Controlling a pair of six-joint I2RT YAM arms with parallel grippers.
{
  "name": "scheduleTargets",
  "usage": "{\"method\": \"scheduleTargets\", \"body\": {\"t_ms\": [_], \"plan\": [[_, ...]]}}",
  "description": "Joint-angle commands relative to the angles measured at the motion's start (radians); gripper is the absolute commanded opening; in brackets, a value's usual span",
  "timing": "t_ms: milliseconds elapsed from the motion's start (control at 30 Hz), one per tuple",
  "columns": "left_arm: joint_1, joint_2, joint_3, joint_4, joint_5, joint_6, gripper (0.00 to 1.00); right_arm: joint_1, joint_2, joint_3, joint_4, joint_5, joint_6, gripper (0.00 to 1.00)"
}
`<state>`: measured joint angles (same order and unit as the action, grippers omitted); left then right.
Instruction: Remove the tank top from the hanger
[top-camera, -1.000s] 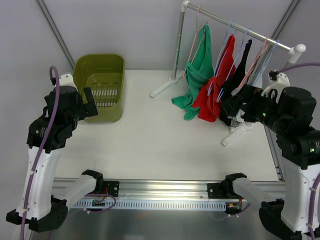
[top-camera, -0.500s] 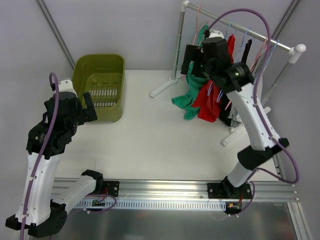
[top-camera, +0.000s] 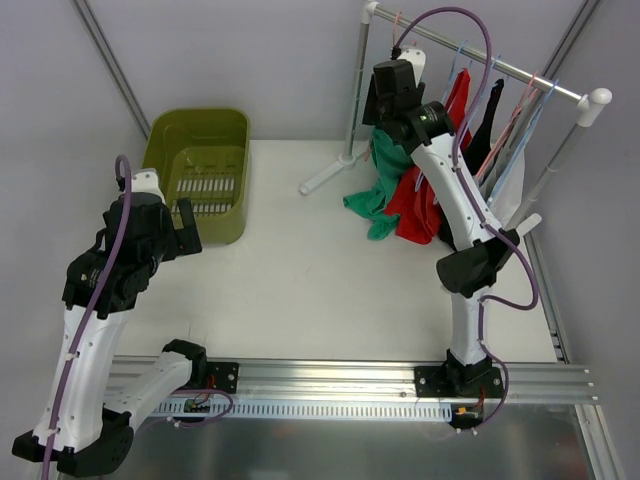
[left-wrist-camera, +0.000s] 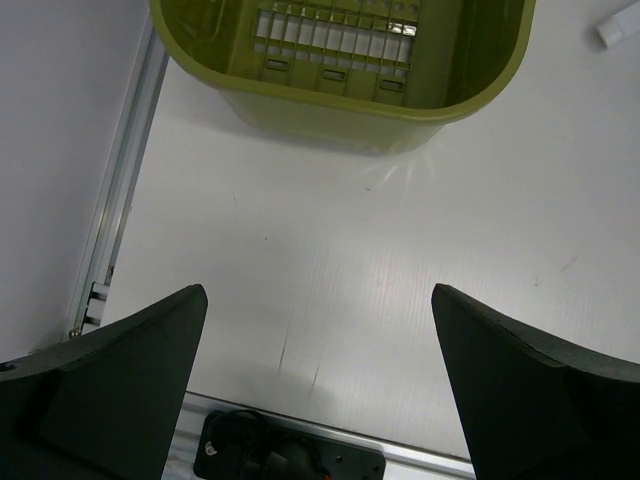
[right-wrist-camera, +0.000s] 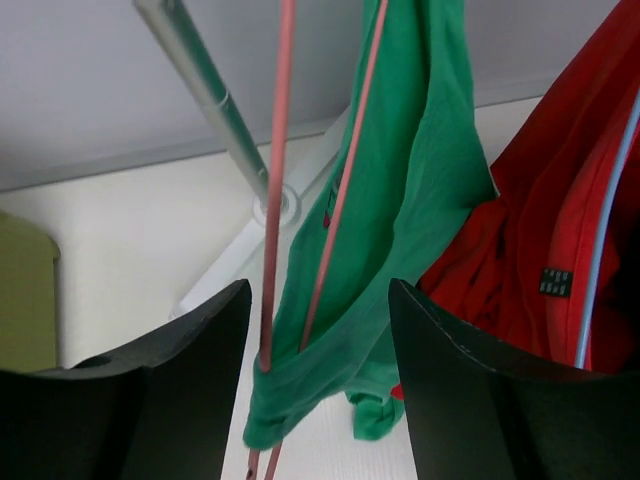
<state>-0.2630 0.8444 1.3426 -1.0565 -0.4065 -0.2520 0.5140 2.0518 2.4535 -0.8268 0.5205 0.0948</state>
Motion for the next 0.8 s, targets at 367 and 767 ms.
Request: {"method": "scheduleTargets", "body": {"t_ms": [367, 767], "plan": [[-0.012, 0.005, -0.017, -0.005, 0.034, 0.011, 0.99, -0.037, 0.048, 0.081, 0.172, 0.044, 0.0, 0.46], [-0.01, -0.016, -0.028, -0.005, 0.035, 0.023, 0.99, -0.029, 0.048, 0.061, 0.172, 0.082, 0.029, 0.08]]}}
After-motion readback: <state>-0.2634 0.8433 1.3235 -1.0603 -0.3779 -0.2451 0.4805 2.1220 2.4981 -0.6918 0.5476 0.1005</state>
